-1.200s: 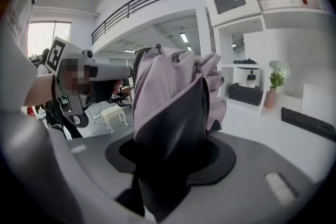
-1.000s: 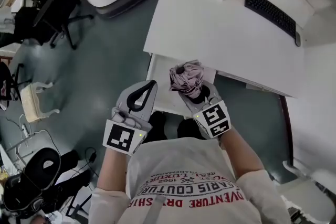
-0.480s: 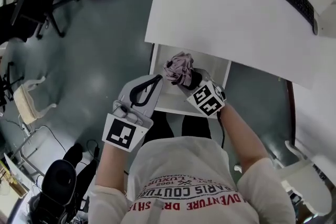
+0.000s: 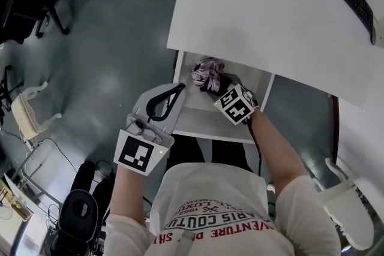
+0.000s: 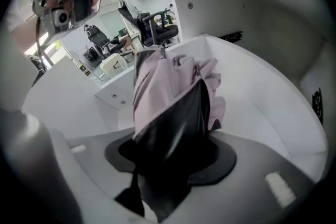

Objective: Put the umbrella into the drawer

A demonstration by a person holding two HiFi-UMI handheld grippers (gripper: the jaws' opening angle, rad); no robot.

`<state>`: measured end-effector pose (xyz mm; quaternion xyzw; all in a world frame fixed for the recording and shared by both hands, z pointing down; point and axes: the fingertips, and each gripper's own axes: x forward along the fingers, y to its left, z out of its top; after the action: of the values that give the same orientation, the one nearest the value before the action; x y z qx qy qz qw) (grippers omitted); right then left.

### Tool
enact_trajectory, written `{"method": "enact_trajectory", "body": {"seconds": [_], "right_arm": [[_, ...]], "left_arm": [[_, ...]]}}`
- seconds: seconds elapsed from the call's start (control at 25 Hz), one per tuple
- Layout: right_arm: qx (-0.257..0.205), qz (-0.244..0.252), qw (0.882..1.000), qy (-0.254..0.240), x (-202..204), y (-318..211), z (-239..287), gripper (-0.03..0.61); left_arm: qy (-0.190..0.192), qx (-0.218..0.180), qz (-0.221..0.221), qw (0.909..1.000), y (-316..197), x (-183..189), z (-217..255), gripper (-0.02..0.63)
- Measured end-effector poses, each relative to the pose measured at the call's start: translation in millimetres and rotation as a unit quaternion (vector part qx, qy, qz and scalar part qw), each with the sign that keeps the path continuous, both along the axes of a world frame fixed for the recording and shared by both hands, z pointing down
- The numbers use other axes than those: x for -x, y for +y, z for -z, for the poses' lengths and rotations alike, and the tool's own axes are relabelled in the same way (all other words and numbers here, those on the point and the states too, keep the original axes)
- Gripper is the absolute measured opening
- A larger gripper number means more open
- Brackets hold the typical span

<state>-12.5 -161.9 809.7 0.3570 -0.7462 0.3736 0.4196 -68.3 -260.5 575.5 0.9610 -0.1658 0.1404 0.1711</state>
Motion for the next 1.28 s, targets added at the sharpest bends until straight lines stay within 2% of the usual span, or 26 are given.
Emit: {"method": "enact_trajectory", "body": {"seconds": [0.24, 0.4, 0.48, 0.8, 0.84, 0.88, 0.96, 1.0, 1.12, 1.24, 1.28], "right_arm": [[0.004, -0.016, 1.0, 0.026, -5, -1, -16, 0.225], [-0.013, -0.037, 0.999, 0.023, -9, -6, -11, 0.363], [-0.021, -0.041, 0.999, 0.019, -12, -8, -3, 0.399], [-0.066, -0.075, 0.995, 0.001, -20, -21, 60, 0.396], [-0.075, -0.083, 0.994, -0.003, -21, -22, 71, 0.389], [-0.085, -0.093, 0.992, -0.005, -24, -24, 83, 0.351], [-0.111, -0.117, 0.987, -0.006, -29, -28, 113, 0.205], [-0.126, -0.127, 0.984, -0.007, -31, -31, 129, 0.158], [-0.164, -0.144, 0.976, -0.012, -33, -37, 174, 0.075], [-0.198, -0.158, 0.967, -0.012, -39, -41, 212, 0.038], [-0.212, -0.165, 0.963, -0.013, -42, -44, 225, 0.0]], "left_arm": [[-0.002, 0.006, 0.014, 0.9999, -5, 4, -12, 0.005], [-0.004, 0.002, 0.016, 0.9999, -6, 4, -9, 0.005], [-0.005, -0.005, 0.013, 0.9999, -5, 2, -5, 0.005], [-0.015, -0.019, -0.017, 0.9996, 16, 0, 28, 0.005], [-0.016, -0.021, -0.016, 0.9995, 18, 0, 33, 0.005], [-0.016, -0.022, -0.013, 0.9995, 19, -1, 39, 0.005], [-0.014, -0.025, -0.006, 0.9996, 20, -2, 52, 0.005], [-0.012, -0.026, -0.002, 0.9996, 21, -3, 59, 0.005], [-0.006, -0.04, 0.0, 0.9992, 20, -5, 83, 0.005], [-0.003, -0.059, 0.0, 0.9983, 20, -8, 104, 0.005], [-0.003, -0.063, 0.0, 0.998, 19, -8, 111, 0.005]]}}
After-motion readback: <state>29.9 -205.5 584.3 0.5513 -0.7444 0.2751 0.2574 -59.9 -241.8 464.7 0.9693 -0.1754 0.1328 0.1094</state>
